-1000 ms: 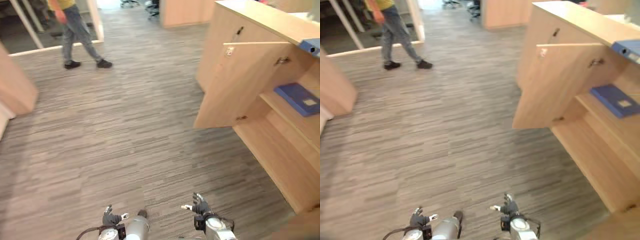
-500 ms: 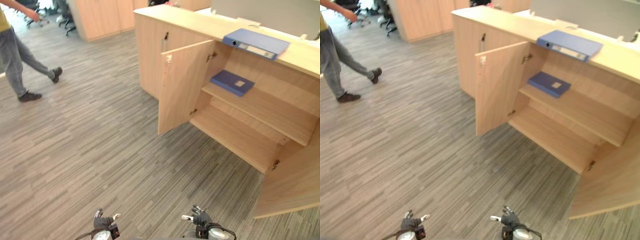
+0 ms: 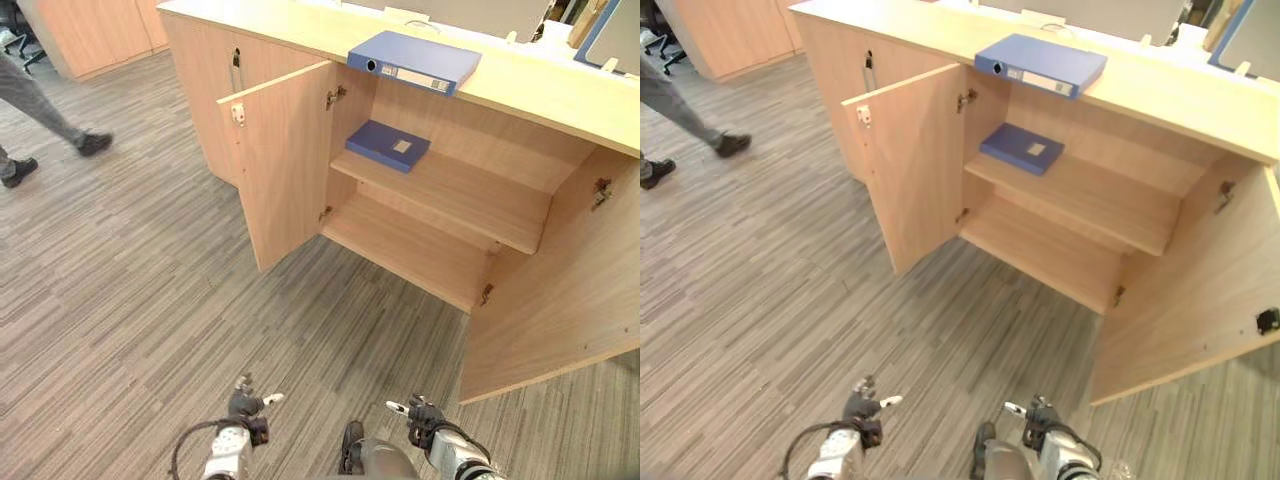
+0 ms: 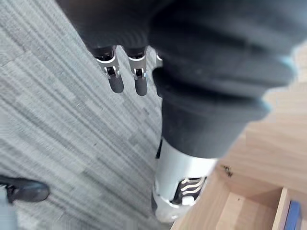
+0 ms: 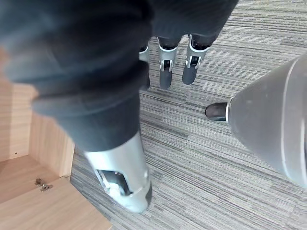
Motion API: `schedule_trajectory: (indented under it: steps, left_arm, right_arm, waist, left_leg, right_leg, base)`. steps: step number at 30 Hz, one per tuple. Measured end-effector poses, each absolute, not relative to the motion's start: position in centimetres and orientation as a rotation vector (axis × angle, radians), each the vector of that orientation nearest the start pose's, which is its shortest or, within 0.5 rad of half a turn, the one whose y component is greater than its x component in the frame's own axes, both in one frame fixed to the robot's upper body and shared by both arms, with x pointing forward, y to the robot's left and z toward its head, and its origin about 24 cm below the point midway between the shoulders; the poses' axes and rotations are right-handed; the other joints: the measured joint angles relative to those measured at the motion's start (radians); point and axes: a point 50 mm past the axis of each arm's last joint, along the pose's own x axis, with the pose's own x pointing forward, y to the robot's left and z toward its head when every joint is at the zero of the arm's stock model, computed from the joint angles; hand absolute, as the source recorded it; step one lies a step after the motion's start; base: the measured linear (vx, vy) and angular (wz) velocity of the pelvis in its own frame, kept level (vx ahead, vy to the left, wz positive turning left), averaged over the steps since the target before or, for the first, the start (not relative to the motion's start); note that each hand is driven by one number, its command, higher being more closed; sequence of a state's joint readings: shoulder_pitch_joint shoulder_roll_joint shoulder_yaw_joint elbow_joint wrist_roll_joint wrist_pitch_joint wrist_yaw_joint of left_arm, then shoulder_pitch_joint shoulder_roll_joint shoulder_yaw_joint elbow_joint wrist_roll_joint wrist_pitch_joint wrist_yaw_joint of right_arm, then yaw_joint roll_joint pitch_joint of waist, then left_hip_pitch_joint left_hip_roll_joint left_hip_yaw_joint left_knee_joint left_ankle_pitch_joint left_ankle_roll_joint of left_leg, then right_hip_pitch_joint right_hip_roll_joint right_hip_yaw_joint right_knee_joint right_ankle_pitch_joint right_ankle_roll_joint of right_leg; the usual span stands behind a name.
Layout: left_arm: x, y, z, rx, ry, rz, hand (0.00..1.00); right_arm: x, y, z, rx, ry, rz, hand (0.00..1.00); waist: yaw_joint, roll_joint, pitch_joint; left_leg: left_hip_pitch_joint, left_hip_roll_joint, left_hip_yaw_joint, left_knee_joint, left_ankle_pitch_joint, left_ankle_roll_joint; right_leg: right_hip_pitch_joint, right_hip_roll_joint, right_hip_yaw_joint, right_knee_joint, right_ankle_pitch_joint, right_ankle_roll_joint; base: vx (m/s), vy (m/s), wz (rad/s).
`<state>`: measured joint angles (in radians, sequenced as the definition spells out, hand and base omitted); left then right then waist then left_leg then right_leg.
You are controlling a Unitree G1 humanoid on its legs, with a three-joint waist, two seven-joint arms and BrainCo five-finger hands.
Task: Walk over to the cabinet, pick up the folder, carry it to the office cabinet, place the folder inside the office cabinet, then close the office cabinet door
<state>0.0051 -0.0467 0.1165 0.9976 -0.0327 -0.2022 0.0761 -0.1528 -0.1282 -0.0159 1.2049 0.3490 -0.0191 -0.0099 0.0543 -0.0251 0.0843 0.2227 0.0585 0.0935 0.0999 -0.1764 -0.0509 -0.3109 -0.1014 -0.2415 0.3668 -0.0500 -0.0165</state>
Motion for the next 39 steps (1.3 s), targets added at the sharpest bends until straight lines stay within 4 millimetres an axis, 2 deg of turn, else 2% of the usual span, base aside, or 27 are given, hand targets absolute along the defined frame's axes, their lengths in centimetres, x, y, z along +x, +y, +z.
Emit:
schedule_trajectory:
  steps: [1,3,5,6,8,9,11,12,14,16,17,19,20,22,23,24,26,27,30,32,33,34,35,36,37,39]
  left_arm:
    - [13.8,15.3,-14.6,-0.079,0.846,0.161,0.0]
    - [13.3,15.9,-14.7,-0.059,0.866,0.152,0.0]
    - [12.6,17.4,-15.0,-0.067,0.9,0.21,0.0]
    - [12.5,17.8,-15.1,-0.073,0.906,0.229,0.0]
    - [12.1,18.7,-15.2,-0.071,0.92,0.263,0.0]
    - [12.4,19.1,-14.9,-0.065,0.9,0.275,0.0]
    - [12.7,19.1,-14.7,-0.065,0.884,0.282,0.0]
    - [13.1,19.2,-14.5,-0.071,0.862,0.296,0.0]
    - [14.1,18.5,-13.9,-0.095,0.813,0.302,0.0]
    - [14.5,16.7,-13.8,-0.118,0.796,0.265,0.0]
    - [14.3,16.1,-13.8,-0.116,0.799,0.242,0.0]
    - [14.1,15.3,-13.9,-0.069,0.802,0.175,0.0]
    - [14.1,15.2,-13.8,-0.056,0.802,0.162,0.0]
    - [14.1,15.2,-13.9,0.002,0.802,0.1,0.0]
    - [14.1,15.2,-14.0,0.017,0.813,0.073,0.0]
    - [14.1,15.3,-14.1,0.019,0.816,0.067,0.0]
    - [13.8,16.4,-14.3,0.012,0.834,0.111,0.0]
    - [13.6,16.7,-14.3,0.009,0.839,0.127,0.0]
    - [12.4,18.2,-14.6,-0.05,0.866,0.224,0.0]
    - [11.8,18.2,-14.9,-0.071,0.886,0.251,0.0]
    - [11.7,18.1,-15.0,-0.076,0.892,0.25,0.0]
    - [11.8,18.1,-15.0,-0.075,0.891,0.248,0.0]
    - [11.8,18.3,-15.0,-0.067,0.889,0.246,0.0]
    - [11.8,18.3,-15.0,-0.062,0.888,0.245,0.0]
    - [11.6,18.3,-15.0,-0.046,0.896,0.233,0.0]
    - [11.7,18.1,-15.1,-0.012,0.899,0.204,0.0]
  right_arm:
    - [15.0,-19.9,-15.0,0.185,1.03,-0.255,0.0]
    - [13.9,-19.6,-15.5,0.189,1.055,-0.25,0.0]
    - [12.1,-18.9,-16.1,0.248,1.085,-0.271,0.0]
    - [11.9,-19.0,-16.1,0.273,1.078,-0.297,0.0]
    - [10.9,-19.4,-16.3,0.315,1.084,-0.353,0.0]
    - [9.3,-19.9,-16.7,0.327,1.112,-0.391,0.0]
    - [8.7,-20.0,-16.7,0.323,1.123,-0.4,0.0]
    - [8.9,-19.9,-16.7,0.313,1.113,-0.387,0.0]
    - [9.7,-19.6,-16.5,0.311,1.086,-0.378,0.0]
    - [10.1,-19.5,-16.4,0.311,1.079,-0.384,0.0]
    - [10.4,-19.3,-16.3,0.312,1.075,-0.381,0.0]
    - [11.4,-18.0,-16.2,0.328,1.049,-0.353,0.0]
    - [11.6,-17.7,-16.1,0.319,1.039,-0.338,0.0]
    - [11.9,-17.0,-16.0,0.3,1.027,-0.301,0.0]
    - [12.0,-16.9,-15.9,0.298,1.024,-0.292,0.0]
    - [12.0,-16.8,-15.9,0.299,1.023,-0.29,0.0]
    - [11.7,-16.5,-16.0,0.279,1.036,-0.261,0.0]
    - [11.7,-16.4,-16.1,0.273,1.039,-0.254,0.0]
    - [10.7,-16.5,-16.3,0.234,1.066,-0.218,0.0]
    - [10.6,-17.0,-16.3,0.196,1.066,-0.193,0.0]
    - [10.8,-17.3,-16.2,0.2,1.053,-0.2,0.0]
    - [11.1,-17.5,-16.0,0.209,1.038,-0.213,0.0]
    - [11.6,-17.5,-15.8,0.208,1.013,-0.211,0.0]
    - [11.5,-17.6,-15.8,0.207,1.009,-0.214,0.0]
    - [11.6,-17.6,-15.7,0.206,1.005,-0.217,0.0]
    - [11.9,-17.4,-15.6,0.205,0.992,-0.216,0.0]
  waist:
    - [-0.005,0.007,-0.009]
    - [-0.008,0.021,-0.019]
    - [-0.019,0.041,-0.034]
    - [-0.022,0.036,-0.035]
    - [-0.038,0.029,-0.042]
    - [-0.04,0.041,-0.038]
    - [-0.037,0.05,-0.041]
    - [-0.032,0.048,-0.041]
    - [-0.029,0.049,-0.038]
    - [-0.001,0.045,-0.033]
    - [0.01,0.046,-0.031]
    - [0.016,0.047,-0.03]
    - [0.015,0.047,-0.028]
    - [0.018,0.036,-0.029]
    - [0.007,0.037,-0.026]
    - [0.005,0.032,-0.023]
    - [0.005,0.031,-0.023]
    - [0.008,0.032,-0.028]
    - [0.024,0.025,-0.055]
    - [0.024,0.033,-0.059]
    - [0.022,0.031,-0.059]
    - [0.021,0.022,-0.054]
    - [0.01,0.004,-0.046]
    - [0.005,-0.002,-0.046]
    - [0.004,-0.002,-0.043]
    - [-0.002,0.002,-0.04]
  left_leg:
    - [0.005,0.017,0.001,-0.01,-0.002,-0.002]
    - [0.003,0.053,0.004,-0.012,-0.026,-0.006]
    - [-0.004,0.106,0.004,0.02,-0.079,0.009]
    - [-0.022,0.11,0.005,0.063,-0.081,0.009]
    - [-0.11,0.124,-0.008,0.265,-0.081,0.009]
    - [-0.205,0.152,-0.049,0.535,-0.058,-0.003]
    - [-0.257,0.167,-0.076,0.689,0.001,-0.012]
    - [-0.308,0.177,-0.094,0.823,0.035,-0.017]
    - [-0.393,0.163,-0.095,0.922,-0.017,-0.012]
    - [-0.452,0.112,-0.092,0.847,-0.077,0.007]
    - [-0.458,0.095,-0.102,0.764,-0.089,-0.001]
    - [-0.459,0.077,-0.158,0.415,-0.079,-0.011]
    - [-0.46,0.076,-0.176,0.333,-0.057,-0.019]
    - [-0.408,0.052,-0.148,0.203,0.091,-0.036]
    - [-0.389,0.036,-0.116,0.183,0.109,-0.025]
    - [-0.39,0.031,-0.1,0.199,0.101,-0.008]
    - [-0.383,0.016,-0.046,0.244,0.053,0.015]
    - [-0.375,0.013,-0.034,0.241,0.041,0.023]
    - [-0.313,-0.027,0.033,0.177,0.011,0.051]
    - [-0.25,-0.053,0.066,0.122,0.009,0.063]
    - [-0.215,-0.072,0.085,0.1,0.007,0.069]
    - [-0.185,-0.092,0.097,0.085,0.007,0.079]
    - [-0.143,-0.125,0.102,0.065,0.002,0.097]
    - [-0.097,-0.147,0.108,0.044,-0.003,0.105]
    - [-0.067,-0.151,0.111,0.033,-0.009,0.114]
    - [-0.03,-0.145,0.105,0.009,-0.012,0.119]
  right_leg:
    - [0.003,0.014,-0.01,0.002,-0.013,-0.006]
    - [0.008,0.039,-0.038,0.002,-0.031,-0.02]
    - [0.018,0.094,-0.056,-0.014,-0.044,-0.03]
    - [0.023,0.099,-0.053,-0.025,-0.044,-0.03]
    - [0.072,0.112,-0.054,-0.091,-0.044,-0.03]
    - [0.142,0.14,-0.05,-0.134,-0.036,-0.034]
    - [0.183,0.163,-0.037,-0.147,-0.031,-0.042]
    - [0.214,0.182,-0.016,-0.165,-0.035,-0.048]
    - [0.244,0.193,0.031,-0.188,-0.035,-0.063]
    - [0.271,0.19,0.111,-0.2,-0.035,-0.062]
    - [0.279,0.188,0.141,-0.205,-0.035,-0.061]
    - [0.299,0.187,0.196,-0.219,-0.036,-0.054]
    - [0.299,0.186,0.214,-0.22,-0.04,-0.048]
    - [0.309,0.153,0.281,-0.222,-0.053,-0.025]
    - [0.31,0.131,0.307,-0.224,-0.057,-0.015]
    - [0.313,0.122,0.314,-0.228,-0.049,-0.008]
    - [0.336,0.094,0.352,-0.261,-0.041,0.019]
    - [0.337,0.089,0.365,-0.265,-0.041,0.026]
    - [0.333,0.044,0.425,-0.255,-0.072,0.079]
    - [0.289,0.03,0.441,-0.118,-0.119,0.105]
    - [0.202,0.029,0.434,0.093,-0.157,0.1]
    - [0.127,0.017,0.424,0.274,-0.163,0.096]
    - [0.053,-0.03,0.368,0.459,-0.139,0.06]
    - [0.02,-0.082,0.3,0.568,-0.116,0.024]
    - [0.008,-0.107,0.262,0.615,-0.126,0.032]
    - [-0.009,-0.112,0.218,0.621,-0.171,0.045]
  base:
    - [0.1,-0.178,0.31]
    - [0.08,-0.148,0.25]
    - [0.09,-0.149,-0.07]
    - [0.11,-0.139,-0.2]
    - [0.14,-0.171,-0.12]
    - [0.14,-0.162,-0.12]
    - [0.1,-0.072,-0.29]
    - [0.1,-0.021,-0.43]
    - [0.13,-0.006,-0.52]
    - [0.14,0.068,-0.8]
    - [0.12,0.159,-1.02]
    - [0.16,0.247,-0.95]
    - [0.19,0.247,-0.79]
    - [0.28,0.251,-0.85]
    - [0.32,0.25,-0.6]
    - [0.31,0.262,-0.45]
    - [0.27,0.255,-0.48]
    - [0.27,0.236,-0.51]
    - [0.24,0.193,-0.59]
    - [0.19,0.172,-0.47]
    - [0.18,0.192,-0.34]
    - [0.15,0.156,-0.2]
    - [0.21,0.124,-0.09]
    - [0.2,0.068,-0.1]
    - [0.21,0.054,-0.15]
    - [0.17,-0.015,0.02]
